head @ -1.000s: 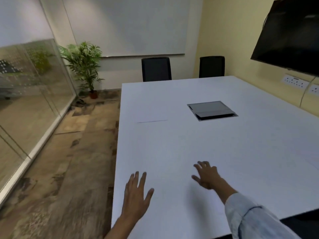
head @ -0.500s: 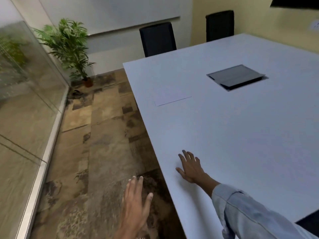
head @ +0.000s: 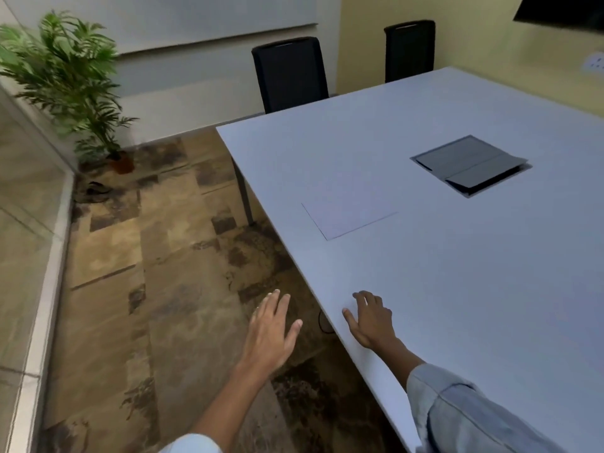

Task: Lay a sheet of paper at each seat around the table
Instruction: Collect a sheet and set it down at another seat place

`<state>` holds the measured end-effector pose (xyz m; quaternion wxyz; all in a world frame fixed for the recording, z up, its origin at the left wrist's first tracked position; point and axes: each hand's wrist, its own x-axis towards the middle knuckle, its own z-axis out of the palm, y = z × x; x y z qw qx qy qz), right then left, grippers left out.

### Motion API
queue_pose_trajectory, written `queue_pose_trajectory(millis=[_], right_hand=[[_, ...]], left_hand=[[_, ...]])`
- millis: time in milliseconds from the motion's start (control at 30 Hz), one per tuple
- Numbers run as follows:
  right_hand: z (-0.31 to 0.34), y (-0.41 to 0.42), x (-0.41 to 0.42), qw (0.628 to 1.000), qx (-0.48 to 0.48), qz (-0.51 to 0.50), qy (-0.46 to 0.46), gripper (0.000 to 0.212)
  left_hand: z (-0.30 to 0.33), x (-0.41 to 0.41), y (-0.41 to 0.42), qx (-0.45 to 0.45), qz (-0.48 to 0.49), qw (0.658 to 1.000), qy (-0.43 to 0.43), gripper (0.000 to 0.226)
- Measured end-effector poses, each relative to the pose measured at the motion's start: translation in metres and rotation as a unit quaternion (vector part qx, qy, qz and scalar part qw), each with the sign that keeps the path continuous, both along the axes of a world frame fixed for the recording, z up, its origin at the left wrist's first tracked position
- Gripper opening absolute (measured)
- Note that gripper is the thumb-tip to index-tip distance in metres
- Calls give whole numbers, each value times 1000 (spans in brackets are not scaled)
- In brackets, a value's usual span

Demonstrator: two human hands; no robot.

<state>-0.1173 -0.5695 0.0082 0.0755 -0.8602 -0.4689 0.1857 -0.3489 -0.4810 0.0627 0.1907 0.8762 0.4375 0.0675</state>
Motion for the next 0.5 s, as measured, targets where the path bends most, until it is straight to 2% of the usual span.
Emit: queue_pose_trajectory(millis=[233,333,400,500], right_hand=[[-15,112,25,993,27,-112,-19,53],[-18,159,34,981,41,-189,4,50],[-18,191,39,967,66,-244,34,50],[-14,238,49,923,109,-355,103,50]], left_hand=[[-22,52,166,7,-121,993,16,65],[-28,80,236,-14,-162,986,39,66],[-29,103,279,-16,-205,977,62,66],[-29,140,335,-22,-264,960,92,66]])
